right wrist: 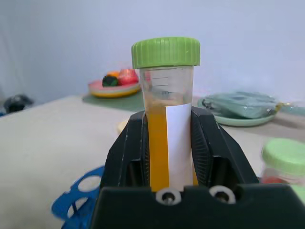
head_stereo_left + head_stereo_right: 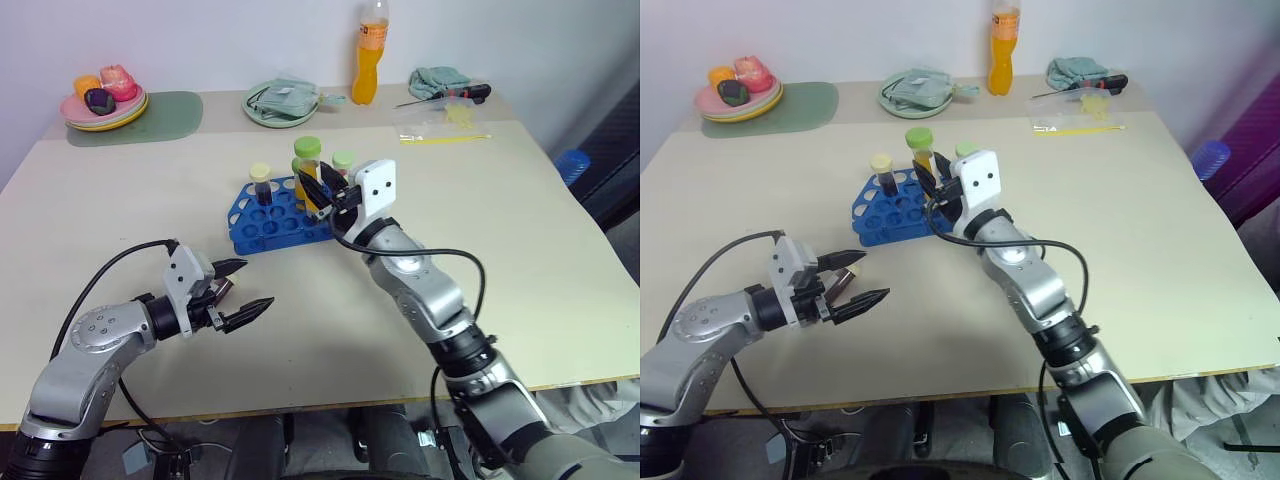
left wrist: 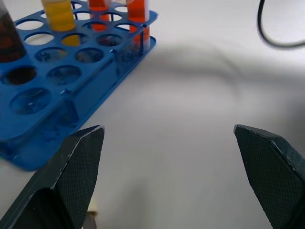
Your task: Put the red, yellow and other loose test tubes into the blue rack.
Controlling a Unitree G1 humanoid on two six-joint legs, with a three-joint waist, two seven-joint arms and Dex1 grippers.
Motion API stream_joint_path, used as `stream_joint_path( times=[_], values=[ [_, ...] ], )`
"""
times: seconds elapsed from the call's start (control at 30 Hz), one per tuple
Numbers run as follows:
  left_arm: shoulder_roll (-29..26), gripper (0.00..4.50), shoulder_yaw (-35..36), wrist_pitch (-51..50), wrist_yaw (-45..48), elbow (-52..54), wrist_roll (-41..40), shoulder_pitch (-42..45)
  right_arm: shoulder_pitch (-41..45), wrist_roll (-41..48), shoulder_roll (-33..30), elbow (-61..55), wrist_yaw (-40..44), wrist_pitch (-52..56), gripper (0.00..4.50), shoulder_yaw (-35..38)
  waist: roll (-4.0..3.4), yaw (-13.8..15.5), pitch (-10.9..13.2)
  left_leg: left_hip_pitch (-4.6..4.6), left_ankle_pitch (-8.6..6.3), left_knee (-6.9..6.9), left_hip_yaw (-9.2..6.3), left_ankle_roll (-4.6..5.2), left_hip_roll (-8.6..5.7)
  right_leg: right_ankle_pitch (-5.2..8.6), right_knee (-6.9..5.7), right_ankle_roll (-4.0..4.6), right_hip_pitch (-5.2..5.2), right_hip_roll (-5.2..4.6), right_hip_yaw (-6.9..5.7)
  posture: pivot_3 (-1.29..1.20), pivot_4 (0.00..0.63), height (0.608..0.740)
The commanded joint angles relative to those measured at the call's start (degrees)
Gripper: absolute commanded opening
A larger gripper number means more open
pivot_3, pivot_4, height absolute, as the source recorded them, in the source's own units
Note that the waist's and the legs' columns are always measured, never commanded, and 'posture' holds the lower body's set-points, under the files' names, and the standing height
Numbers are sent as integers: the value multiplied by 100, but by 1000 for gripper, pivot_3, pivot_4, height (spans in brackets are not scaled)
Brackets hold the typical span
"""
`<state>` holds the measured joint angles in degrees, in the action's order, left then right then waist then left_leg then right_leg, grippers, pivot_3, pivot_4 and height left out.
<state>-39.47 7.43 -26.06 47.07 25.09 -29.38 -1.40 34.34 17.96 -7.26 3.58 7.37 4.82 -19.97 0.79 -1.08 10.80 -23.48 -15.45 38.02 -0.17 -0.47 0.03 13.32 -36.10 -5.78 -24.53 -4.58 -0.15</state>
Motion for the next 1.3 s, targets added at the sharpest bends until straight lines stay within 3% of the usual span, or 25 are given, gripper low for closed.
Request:
stream_joint_path(
  times=[0.03,0.43,1.27,1.3],
  values=[
    [-30,4500,160,-26,-37,155,-97,17,-4,-300,228,172,235,-562,733,219,0,18,0,0,1,0,-1,-1,1,0,0,1,0,-2,0,0,150,740],
    [-13,4500,192,-63,-109,265,-128,-76,2,-1210,677,1454,405,-1764,733,541,-2,0,1,2,3,0,-4,-7,-1,0,-2,3,2,-5,0,0,150,740],
    [-33,4500,192,-104,-145,310,-174,-73,74,-1310,1129,2358,899,-2103,733,1035,-2,-7,1,7,7,-1,-5,-14,-1,-1,-9,3,2,-6,1,0,150,740],
    [-37,4500,199,-107,-152,316,-174,-77,33,-1229,1128,2264,1021,-2050,1232,1042,-2,-7,1,8,8,-1,-5,-15,-1,-1,-9,4,3,-6,1,0,150,740]
  ],
)
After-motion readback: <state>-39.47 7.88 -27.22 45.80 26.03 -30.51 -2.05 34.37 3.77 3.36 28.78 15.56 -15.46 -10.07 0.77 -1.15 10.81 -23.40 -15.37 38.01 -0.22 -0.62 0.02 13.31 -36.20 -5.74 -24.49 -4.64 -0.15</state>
